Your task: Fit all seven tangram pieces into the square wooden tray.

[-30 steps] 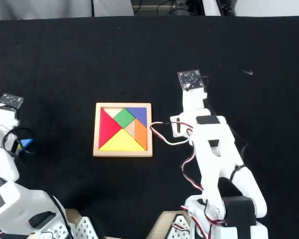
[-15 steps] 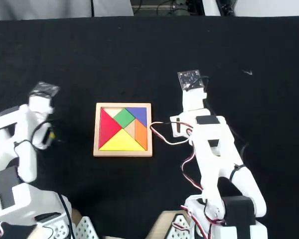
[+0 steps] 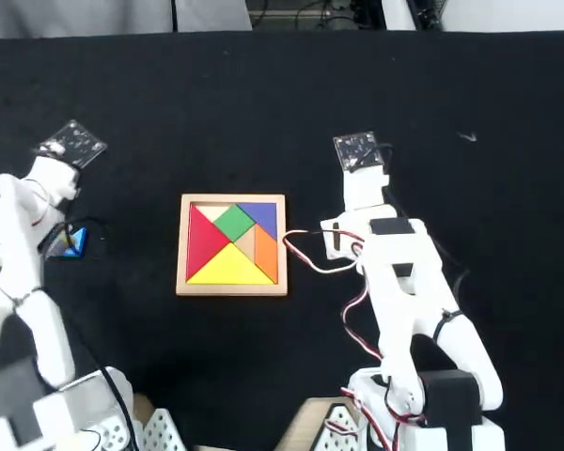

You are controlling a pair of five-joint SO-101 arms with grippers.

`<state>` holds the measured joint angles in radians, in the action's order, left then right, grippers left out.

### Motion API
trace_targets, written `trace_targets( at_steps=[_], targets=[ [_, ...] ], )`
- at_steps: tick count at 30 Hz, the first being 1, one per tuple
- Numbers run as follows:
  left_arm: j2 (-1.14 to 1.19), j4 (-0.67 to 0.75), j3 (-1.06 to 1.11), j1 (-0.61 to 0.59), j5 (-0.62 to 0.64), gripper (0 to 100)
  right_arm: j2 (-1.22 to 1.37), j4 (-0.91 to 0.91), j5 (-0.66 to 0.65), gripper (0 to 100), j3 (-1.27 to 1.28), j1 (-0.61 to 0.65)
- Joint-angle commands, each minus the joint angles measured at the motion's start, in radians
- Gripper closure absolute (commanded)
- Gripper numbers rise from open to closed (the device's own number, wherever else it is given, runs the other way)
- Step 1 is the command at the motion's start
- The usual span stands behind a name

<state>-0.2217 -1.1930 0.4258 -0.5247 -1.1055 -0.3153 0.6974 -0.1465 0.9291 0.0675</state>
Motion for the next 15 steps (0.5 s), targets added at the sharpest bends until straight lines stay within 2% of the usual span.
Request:
trace_targets(
  at_steps=[1,8,15],
  targets=[
    [0.158,-0.011,-0.142,-0.041,-0.064,73,-0.001,-0.018,-0.012,98.7,-0.01,-0.014],
    [0.48,-0.014,-0.367,-0.021,-0.106,73,0.001,-0.046,-0.012,98.7,-0.002,-0.014],
    [0.671,-0.083,-0.553,-0.019,-0.115,73,0.001,-0.049,-0.012,98.7,-0.002,-0.014]
  ],
)
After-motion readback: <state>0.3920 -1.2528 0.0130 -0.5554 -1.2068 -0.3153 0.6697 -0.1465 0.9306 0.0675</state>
